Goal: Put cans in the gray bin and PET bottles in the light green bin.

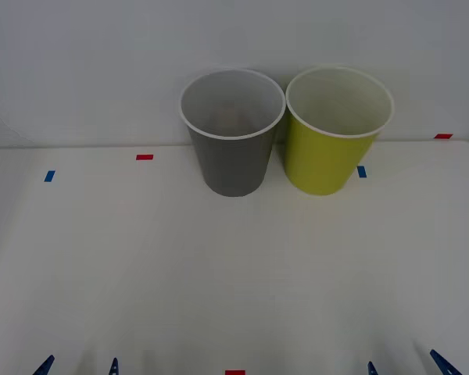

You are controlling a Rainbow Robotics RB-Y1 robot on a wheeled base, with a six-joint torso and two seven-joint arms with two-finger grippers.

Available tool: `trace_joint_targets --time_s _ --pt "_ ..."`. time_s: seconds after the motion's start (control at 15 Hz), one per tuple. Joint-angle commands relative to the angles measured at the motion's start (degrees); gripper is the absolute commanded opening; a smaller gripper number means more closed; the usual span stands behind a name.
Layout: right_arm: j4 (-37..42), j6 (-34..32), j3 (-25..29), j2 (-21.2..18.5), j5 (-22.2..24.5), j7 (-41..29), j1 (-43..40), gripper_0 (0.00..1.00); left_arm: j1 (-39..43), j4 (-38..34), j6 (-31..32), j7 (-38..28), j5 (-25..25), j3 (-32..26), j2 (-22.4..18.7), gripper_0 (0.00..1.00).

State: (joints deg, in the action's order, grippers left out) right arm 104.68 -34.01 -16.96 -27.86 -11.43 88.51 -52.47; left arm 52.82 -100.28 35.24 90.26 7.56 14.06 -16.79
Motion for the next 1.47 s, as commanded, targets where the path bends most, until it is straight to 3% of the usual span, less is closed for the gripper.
trace_joint_targets --time_s 0.07,1.47 --pt "0.00 0.00 0.00 0.00 0.00 0.00 0.00 1.00 0.00 0.00 0.00 0.00 0.00 0.00 0.00 1.00" --pt "0.00 0.00 0.00 0.00 0.00 0.00 0.00 1.00 0.00 0.00 0.00 0.00 0.00 0.00 0.00 1.00"
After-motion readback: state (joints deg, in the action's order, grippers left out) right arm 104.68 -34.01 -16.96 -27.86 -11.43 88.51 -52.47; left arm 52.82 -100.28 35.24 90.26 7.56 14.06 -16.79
